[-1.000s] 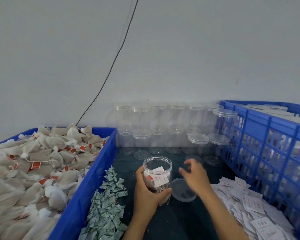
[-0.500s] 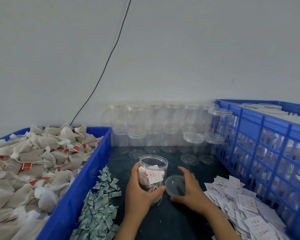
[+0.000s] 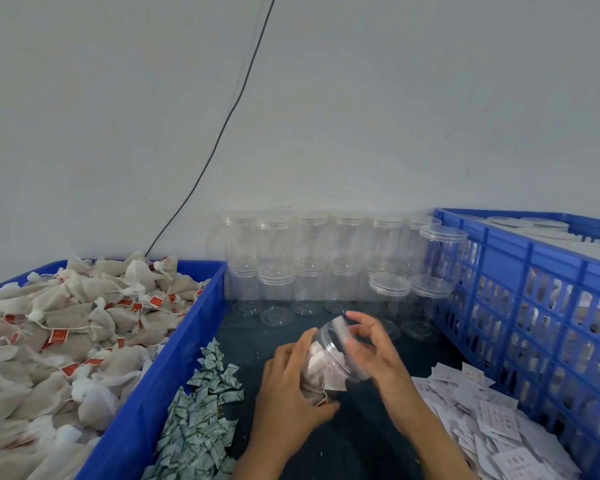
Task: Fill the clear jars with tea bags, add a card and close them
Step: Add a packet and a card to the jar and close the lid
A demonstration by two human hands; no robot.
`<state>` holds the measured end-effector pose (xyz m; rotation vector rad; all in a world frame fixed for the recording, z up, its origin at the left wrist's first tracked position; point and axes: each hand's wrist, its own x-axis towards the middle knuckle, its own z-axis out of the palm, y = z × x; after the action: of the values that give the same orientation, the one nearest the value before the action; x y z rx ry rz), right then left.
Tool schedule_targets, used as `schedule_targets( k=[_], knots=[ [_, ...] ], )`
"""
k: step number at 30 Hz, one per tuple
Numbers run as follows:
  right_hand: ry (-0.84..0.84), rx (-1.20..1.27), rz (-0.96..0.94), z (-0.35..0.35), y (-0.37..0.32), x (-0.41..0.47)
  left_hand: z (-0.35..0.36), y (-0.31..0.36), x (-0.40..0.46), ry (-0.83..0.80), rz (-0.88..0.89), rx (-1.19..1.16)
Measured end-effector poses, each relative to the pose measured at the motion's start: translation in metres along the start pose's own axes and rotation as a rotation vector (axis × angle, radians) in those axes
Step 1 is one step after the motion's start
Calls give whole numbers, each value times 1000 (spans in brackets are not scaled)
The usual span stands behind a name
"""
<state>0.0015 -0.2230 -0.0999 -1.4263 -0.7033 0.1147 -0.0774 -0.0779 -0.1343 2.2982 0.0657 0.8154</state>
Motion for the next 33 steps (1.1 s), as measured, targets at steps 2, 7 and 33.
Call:
schedule_targets(
  k=[2,7,33],
  knots=[
    [-31,-112,-57,11,-1,-4,-1,0,1,-26,20,42],
    [92,-213,-120,17,4,-3,-1,-13,-4,-39,-71,-213],
    [38,-353,-266,11,-10,-4,-19,5,2,-295,-760,-1066]
  ],
)
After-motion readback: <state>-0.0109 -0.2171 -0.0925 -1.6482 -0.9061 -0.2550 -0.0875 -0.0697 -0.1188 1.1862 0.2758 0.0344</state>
